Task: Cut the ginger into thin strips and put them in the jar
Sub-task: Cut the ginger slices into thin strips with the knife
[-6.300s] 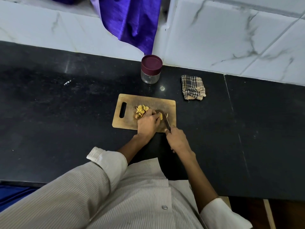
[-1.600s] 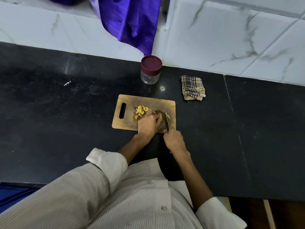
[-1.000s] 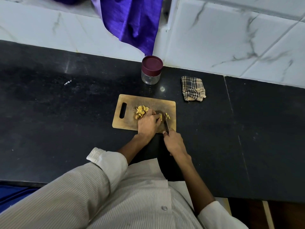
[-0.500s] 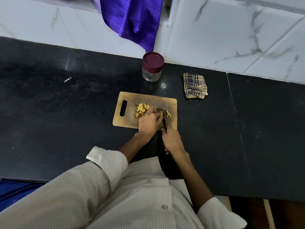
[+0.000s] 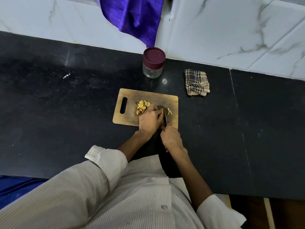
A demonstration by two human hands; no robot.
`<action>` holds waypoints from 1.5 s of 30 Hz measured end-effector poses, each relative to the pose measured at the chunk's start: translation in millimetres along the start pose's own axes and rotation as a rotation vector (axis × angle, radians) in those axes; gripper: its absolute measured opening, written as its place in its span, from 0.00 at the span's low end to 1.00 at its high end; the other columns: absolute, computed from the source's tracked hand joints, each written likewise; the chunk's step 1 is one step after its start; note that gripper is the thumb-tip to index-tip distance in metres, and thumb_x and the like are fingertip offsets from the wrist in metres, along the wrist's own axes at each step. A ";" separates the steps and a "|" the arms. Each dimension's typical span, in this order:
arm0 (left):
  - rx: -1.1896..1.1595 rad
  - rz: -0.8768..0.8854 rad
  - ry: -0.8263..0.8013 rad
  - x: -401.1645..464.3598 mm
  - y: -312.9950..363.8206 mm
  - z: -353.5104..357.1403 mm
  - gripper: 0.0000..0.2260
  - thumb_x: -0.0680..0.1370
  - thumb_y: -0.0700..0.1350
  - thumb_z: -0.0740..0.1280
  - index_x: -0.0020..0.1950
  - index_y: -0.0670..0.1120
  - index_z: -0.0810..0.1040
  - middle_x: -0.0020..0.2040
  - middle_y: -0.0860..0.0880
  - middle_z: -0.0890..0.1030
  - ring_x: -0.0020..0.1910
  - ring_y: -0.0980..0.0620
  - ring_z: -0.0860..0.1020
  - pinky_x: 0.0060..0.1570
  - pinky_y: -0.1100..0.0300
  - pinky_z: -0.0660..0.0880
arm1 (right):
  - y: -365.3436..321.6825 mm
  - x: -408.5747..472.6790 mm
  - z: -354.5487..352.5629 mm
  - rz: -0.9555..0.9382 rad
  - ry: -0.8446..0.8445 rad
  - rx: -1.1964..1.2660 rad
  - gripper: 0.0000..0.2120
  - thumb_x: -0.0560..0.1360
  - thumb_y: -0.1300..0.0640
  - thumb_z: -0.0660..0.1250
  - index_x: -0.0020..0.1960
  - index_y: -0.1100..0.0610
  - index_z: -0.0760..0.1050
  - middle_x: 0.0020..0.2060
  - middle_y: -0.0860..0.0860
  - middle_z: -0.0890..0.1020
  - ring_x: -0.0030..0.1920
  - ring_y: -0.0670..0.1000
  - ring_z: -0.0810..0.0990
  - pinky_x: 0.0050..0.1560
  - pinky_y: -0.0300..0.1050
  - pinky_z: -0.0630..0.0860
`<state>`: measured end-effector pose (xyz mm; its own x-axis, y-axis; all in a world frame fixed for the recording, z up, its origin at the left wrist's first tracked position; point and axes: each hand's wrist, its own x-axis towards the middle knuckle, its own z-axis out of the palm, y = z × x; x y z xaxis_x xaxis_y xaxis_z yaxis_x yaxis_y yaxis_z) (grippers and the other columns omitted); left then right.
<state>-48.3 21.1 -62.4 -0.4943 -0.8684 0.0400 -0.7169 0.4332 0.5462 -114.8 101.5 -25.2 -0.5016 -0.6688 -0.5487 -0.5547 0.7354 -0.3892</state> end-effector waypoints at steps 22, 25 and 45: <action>-0.018 0.019 -0.014 0.0 -0.7 -2.4 0.12 0.80 0.49 0.62 0.59 0.48 0.80 0.59 0.48 0.72 0.51 0.51 0.77 0.48 0.58 0.75 | -4.0 -8.7 -0.6 0.042 0.013 -0.038 0.15 0.82 0.57 0.56 0.65 0.62 0.70 0.60 0.61 0.78 0.59 0.62 0.77 0.54 0.54 0.75; -0.019 0.013 -0.025 -1.2 -0.7 -2.0 0.12 0.80 0.49 0.62 0.59 0.48 0.80 0.59 0.47 0.72 0.51 0.50 0.77 0.49 0.55 0.77 | -5.1 -5.0 -5.9 0.056 0.008 -0.019 0.15 0.81 0.57 0.57 0.64 0.62 0.71 0.59 0.61 0.78 0.57 0.62 0.78 0.56 0.59 0.78; 0.018 0.016 -0.024 -1.5 -0.4 -3.5 0.12 0.81 0.48 0.61 0.60 0.48 0.80 0.60 0.47 0.72 0.51 0.49 0.77 0.46 0.57 0.74 | 6.3 -7.5 -25.7 -0.029 0.057 0.104 0.13 0.84 0.50 0.55 0.61 0.56 0.70 0.48 0.55 0.79 0.44 0.56 0.83 0.41 0.56 0.84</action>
<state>-45.5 21.3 -59.7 -0.5170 -0.8555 0.0280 -0.7177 0.4511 0.5306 -131.6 108.3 -4.6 -0.5248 -0.6928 -0.4946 -0.4989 0.7211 -0.4807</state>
